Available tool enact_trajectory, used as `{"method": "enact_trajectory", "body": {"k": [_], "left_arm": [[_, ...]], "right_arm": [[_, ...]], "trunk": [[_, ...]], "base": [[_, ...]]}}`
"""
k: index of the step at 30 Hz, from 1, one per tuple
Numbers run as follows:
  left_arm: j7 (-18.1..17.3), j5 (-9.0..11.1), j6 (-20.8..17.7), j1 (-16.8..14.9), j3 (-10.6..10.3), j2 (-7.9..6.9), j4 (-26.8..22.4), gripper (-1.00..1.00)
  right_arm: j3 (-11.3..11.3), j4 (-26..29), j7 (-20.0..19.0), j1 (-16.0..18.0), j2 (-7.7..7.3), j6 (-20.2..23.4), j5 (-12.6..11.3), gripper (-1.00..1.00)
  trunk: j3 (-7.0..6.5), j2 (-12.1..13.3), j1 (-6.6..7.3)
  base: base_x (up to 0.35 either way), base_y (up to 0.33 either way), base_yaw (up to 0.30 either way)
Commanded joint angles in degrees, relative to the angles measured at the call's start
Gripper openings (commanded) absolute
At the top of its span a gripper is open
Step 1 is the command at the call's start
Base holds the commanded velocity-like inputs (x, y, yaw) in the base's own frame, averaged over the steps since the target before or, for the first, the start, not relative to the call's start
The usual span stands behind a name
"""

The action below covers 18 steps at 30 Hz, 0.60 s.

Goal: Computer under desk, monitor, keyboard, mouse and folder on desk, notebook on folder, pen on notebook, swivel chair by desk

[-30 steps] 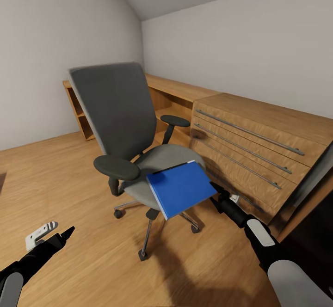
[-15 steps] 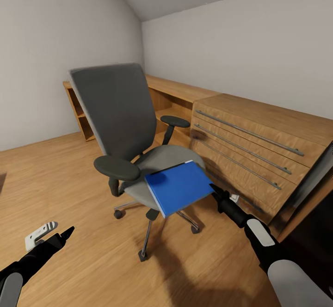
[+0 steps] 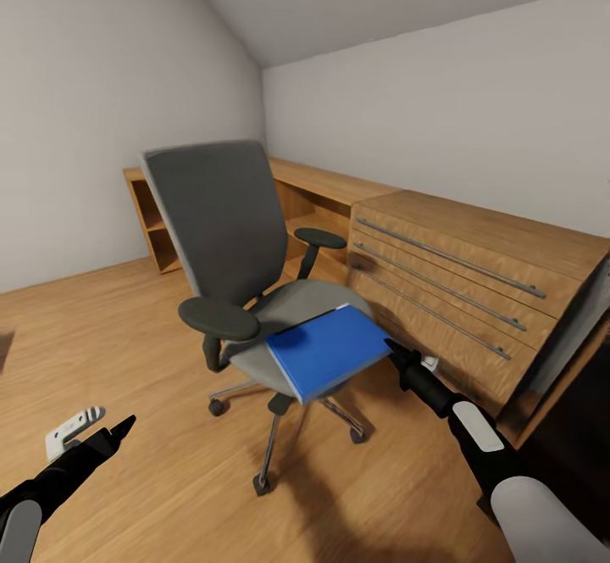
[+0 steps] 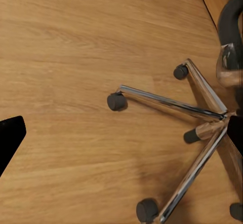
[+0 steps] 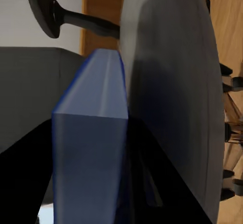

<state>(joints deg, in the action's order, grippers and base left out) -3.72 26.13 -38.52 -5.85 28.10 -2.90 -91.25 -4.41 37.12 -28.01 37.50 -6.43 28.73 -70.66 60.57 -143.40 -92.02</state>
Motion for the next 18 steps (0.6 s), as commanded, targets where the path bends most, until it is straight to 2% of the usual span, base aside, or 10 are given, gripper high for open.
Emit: {"method": "enact_trajectory", "body": {"k": [1,13,18], "left_arm": [[-0.3,0.0,-0.3,0.0,0.1,0.03,0.0,1.0],[-0.1,0.0,-0.4,0.0,0.1,0.01,0.0,1.0],[-0.1,0.1,-0.4,0.0,0.1,0.0,0.0,1.0]], "right_arm": [[-0.1,0.0,0.0,0.0,0.01,0.4,-0.3,-1.0],[-0.2,0.2,-0.1,0.0,-0.03,0.4,-0.3,-1.0],[-0.2,3.7,0.0,0.0,0.02,0.2,-0.2,-1.0]], "trunk": [[-0.18,0.0,0.03],[-2.84,0.2,0.34],[-3.73,2.2,1.44]], "base": [[0.0,0.0,0.0],[-0.007,0.0,0.0],[-0.245,0.0,0.0]]}}
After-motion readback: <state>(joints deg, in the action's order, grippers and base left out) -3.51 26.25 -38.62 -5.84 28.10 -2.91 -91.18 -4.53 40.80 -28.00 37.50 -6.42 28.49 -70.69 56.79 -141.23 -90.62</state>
